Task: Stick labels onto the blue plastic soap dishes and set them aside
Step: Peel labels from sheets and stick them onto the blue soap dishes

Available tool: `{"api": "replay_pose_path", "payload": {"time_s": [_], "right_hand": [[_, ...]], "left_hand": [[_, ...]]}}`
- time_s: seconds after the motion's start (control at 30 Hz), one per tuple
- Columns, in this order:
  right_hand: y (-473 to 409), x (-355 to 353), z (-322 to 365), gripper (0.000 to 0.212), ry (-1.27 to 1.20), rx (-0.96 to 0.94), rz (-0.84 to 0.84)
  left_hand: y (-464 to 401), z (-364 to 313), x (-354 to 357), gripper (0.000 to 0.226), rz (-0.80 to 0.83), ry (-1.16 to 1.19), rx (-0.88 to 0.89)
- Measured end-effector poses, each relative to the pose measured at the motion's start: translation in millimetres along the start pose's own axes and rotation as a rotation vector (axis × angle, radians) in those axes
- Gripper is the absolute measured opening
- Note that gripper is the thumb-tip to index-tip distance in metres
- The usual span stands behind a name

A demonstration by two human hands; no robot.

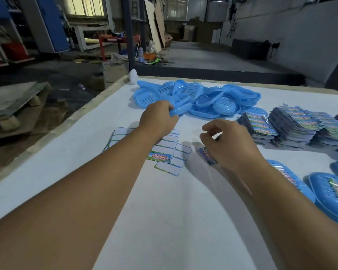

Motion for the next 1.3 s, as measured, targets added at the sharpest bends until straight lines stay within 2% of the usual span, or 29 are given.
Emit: {"api": "replay_pose_path", "payload": {"time_s": [0.1, 0.27, 0.4, 0.47, 0.57, 0.7, 0.87, 0.97, 1.03, 1.17, 1.3], "right_hand": [[-1.1, -3.8, 0.0, 0.018, -0.043, -0.006, -0.025], [-2.7, -8.8, 1.1, 0.017, -0.071, -0.017, -0.041], [-3.5, -13.1, 0.4, 0.02, -0.084, -0.024, -0.064], [-4.4, -16.7, -0.7, 0.029, -0.089, -0.034, -0.093], [-4.3, -19.7, 0.7, 0.057, -0.063, -0.097, -0.095], [0.9, -13.6, 11.5, 0.093, -0.02, -0.244, 0.074], [1.6, -9.9, 9.7, 0.084, 0.069, -0.235, 0.133], [2.3, -12.1, 8.4, 0.084, 0.131, -0.222, 0.161], [3.3, -11.7, 4.9, 0.087, 0.141, -0.187, 0.224], [7.9, -8.0, -6.2, 0.071, 0.2, -0.131, 0.346], [10.1, -5.1, -11.0, 0.064, 0.211, -0.101, 0.41]], "left_hand": [[-4.4, -1.4, 2.9, 0.016, 0.002, -0.049, -0.013], [-3.3, -9.4, 3.7, 0.015, 0.003, 0.002, 0.047], [1.6, -20.4, -11.5, 0.011, -0.053, 0.148, 0.085], [8.2, -25.2, -21.5, 0.011, -0.083, 0.24, 0.063], [22.6, -28.2, -27.9, 0.015, -0.065, 0.436, -0.019], [49.3, -33.5, -16.1, 0.023, 0.069, 0.742, -0.141], [68.2, -34.4, -4.5, 0.029, 0.173, 0.84, -0.183], [69.6, -30.8, -3.3, 0.03, 0.206, 0.786, -0.193], [69.4, -27.8, -4.6, 0.036, 0.174, 0.696, -0.165], [69.2, -26.1, -18.3, 0.032, -0.036, 0.226, 0.006], [65.4, -20.9, -21.6, 0.022, -0.032, 0.004, 0.037]]}}
Point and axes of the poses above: each hand's wrist, its own y-axis away from the middle knuckle, its own x-axis out of the palm, z = x × y, the point moved 6 cm from there along -y, towards the middle knuckle, and after that the axes turned 5 degrees about x, right-handed, at the moved point
